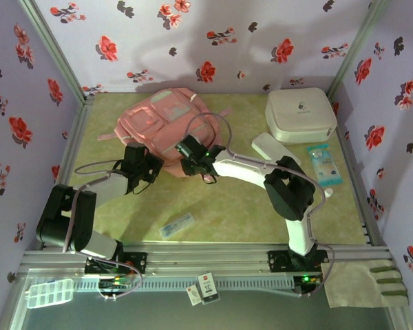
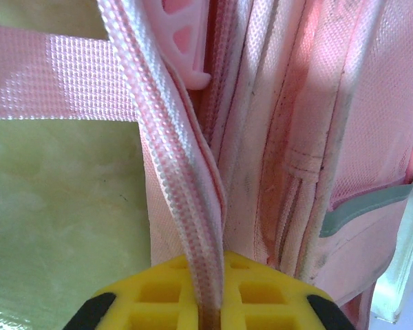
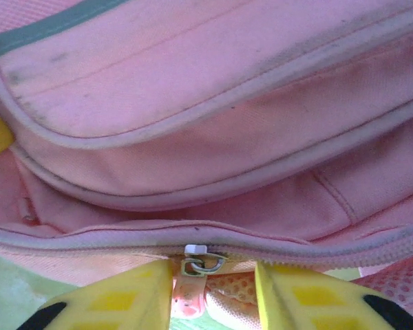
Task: Pack the student bag
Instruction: Zip the student bag at the top-center of the table.
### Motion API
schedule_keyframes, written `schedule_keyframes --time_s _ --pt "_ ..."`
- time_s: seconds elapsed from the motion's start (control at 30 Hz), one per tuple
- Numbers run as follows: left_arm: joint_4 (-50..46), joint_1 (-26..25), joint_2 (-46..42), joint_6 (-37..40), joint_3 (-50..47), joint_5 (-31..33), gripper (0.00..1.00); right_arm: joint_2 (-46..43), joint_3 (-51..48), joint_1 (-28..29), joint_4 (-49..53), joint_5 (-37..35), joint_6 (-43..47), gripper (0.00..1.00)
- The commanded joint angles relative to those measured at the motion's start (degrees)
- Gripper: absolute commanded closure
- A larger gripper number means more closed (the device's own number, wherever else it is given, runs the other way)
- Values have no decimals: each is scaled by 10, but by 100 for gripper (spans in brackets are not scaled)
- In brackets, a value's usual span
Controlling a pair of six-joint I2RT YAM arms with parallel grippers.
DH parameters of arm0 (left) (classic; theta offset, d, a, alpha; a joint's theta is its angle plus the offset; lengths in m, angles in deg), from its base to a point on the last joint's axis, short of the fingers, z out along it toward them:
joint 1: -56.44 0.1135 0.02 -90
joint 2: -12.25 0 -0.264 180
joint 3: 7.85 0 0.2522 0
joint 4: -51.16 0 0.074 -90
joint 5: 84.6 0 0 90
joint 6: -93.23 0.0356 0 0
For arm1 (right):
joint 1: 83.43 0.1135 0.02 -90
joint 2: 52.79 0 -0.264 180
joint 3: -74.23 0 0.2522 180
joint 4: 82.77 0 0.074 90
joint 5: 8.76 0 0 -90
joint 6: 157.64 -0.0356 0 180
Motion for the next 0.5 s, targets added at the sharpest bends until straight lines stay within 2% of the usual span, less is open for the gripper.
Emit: schedule_keyframes --time_s 0.0,0.23,0.47 --pt "-1 -9 -21 22 15 -18 95 6 15 5 38 -48 4 72" --pt "-2 -9 -15 24 15 -18 95 -21 0 5 29 -37 15 86" --pt "-2 -9 -10 26 18 -18 95 -35 -13 4 -1 59 33 87"
